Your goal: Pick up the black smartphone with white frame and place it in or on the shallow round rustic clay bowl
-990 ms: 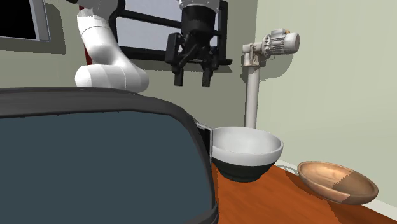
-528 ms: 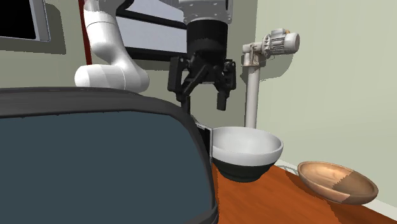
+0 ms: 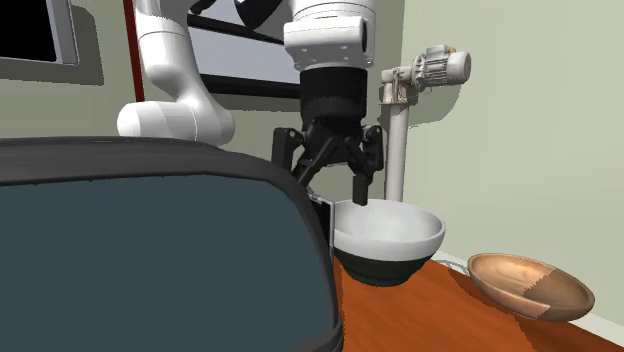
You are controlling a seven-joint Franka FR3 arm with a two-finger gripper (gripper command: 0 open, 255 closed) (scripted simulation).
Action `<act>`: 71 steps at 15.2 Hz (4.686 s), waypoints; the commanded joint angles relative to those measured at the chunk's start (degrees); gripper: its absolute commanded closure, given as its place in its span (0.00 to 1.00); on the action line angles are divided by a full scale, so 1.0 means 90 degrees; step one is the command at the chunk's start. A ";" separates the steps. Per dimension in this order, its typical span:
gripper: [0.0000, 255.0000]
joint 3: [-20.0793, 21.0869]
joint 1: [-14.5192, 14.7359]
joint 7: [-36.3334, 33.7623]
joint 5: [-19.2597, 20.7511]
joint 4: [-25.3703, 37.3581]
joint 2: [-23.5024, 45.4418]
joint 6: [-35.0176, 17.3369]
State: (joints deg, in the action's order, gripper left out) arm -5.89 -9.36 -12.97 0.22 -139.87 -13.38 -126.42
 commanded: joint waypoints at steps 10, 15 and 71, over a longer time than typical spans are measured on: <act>1.00 -0.0033 -0.0050 0.0056 -0.0008 -0.0213 0.0156 -0.0291; 1.00 -0.0039 -0.0058 0.0064 0.0001 -0.0261 0.0119 -0.0308; 1.00 0.0821 0.0806 -0.1601 -0.0104 0.7396 0.4281 0.3164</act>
State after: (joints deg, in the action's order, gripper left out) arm 1.49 -2.13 -27.35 -0.72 -72.95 24.96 -97.37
